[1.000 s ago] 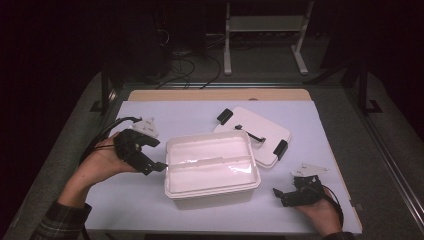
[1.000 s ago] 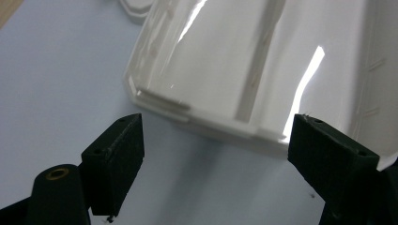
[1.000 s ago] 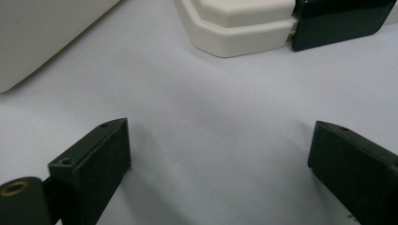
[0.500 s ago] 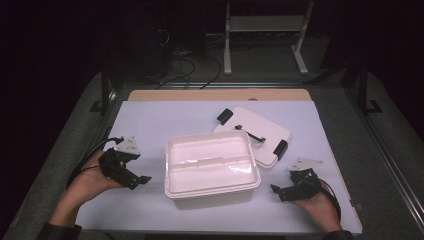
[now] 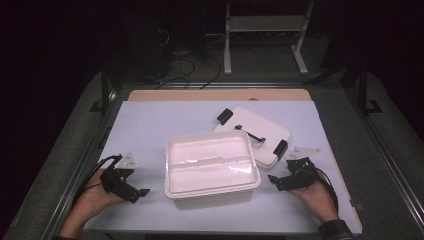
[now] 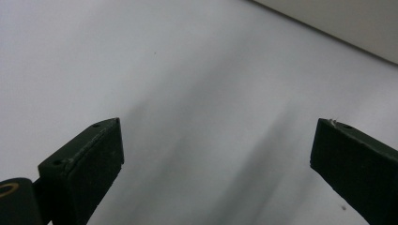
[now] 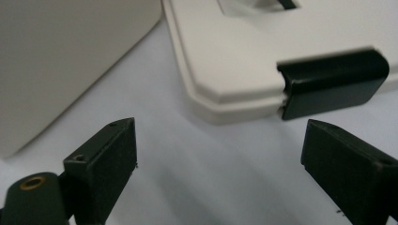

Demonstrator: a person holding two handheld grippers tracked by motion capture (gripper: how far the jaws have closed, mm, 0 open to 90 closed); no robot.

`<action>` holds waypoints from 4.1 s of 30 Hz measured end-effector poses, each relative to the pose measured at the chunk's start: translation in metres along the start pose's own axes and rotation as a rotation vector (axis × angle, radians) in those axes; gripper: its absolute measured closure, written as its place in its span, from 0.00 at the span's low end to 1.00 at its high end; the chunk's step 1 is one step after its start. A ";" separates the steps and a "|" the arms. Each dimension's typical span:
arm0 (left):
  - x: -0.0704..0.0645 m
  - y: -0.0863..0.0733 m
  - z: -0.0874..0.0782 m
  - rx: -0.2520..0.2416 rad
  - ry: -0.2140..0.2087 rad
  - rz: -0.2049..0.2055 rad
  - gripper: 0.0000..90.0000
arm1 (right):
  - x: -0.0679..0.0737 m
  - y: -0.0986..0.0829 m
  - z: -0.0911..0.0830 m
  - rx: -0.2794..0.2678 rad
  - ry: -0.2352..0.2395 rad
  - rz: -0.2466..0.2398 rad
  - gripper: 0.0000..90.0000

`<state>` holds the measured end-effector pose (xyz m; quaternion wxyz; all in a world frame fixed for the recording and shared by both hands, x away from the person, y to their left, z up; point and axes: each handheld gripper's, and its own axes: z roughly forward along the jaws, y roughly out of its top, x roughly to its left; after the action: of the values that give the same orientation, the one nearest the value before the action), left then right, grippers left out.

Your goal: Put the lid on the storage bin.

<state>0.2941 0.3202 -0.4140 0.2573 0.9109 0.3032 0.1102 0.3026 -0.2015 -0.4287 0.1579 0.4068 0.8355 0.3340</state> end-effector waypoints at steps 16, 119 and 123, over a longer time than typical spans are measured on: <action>-0.003 -0.028 0.016 -0.076 -0.017 -0.044 0.01 | -0.007 0.044 0.009 -0.004 -0.011 -0.088 0.15; -0.003 -0.043 0.018 -0.195 -0.017 -0.052 0.00 | -0.087 0.195 -0.010 0.241 0.040 -0.152 0.94; -0.003 -0.043 0.018 -0.195 -0.017 -0.052 0.00 | -0.084 0.201 -0.029 0.215 0.068 -0.154 0.94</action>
<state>0.2772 0.3407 -0.4521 0.3499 0.8743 0.3126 0.1246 0.4549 -0.1905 -0.2702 0.1101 0.3444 0.9002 0.2429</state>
